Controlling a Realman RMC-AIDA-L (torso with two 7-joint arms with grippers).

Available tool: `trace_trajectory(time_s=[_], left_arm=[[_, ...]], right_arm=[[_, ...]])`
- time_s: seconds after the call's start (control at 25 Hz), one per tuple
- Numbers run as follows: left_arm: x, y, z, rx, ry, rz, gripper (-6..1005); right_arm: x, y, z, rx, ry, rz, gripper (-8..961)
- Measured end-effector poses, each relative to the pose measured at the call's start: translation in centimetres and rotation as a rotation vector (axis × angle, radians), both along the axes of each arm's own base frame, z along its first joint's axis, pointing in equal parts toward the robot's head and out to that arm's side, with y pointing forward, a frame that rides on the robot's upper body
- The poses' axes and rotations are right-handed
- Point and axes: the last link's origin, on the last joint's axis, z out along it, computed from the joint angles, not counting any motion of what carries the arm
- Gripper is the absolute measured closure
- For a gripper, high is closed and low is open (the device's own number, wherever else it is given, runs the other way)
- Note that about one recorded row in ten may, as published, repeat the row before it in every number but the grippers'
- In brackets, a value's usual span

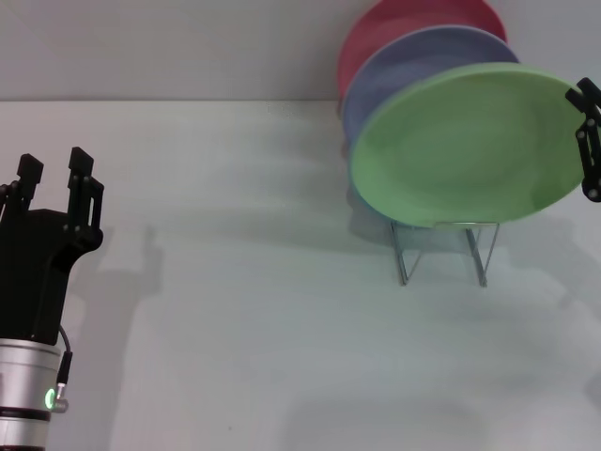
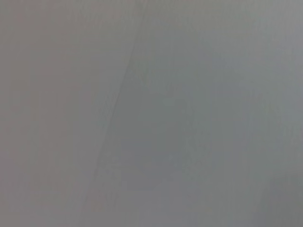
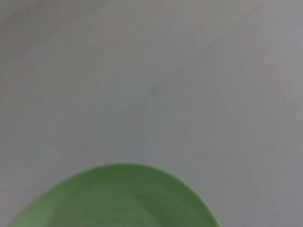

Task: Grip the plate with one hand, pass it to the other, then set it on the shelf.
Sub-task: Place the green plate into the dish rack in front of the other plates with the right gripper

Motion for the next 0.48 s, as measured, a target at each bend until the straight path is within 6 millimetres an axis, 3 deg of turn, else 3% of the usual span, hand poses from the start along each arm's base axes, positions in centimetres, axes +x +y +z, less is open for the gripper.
trace_trajectory(time_s=[0.48], left_arm=[[0.12, -0.13, -0.21, -0.011, 0.0, -0.008, 451]], right_arm=[[0.24, -0.05, -0.59, 0.008, -0.077, 0.001, 934]])
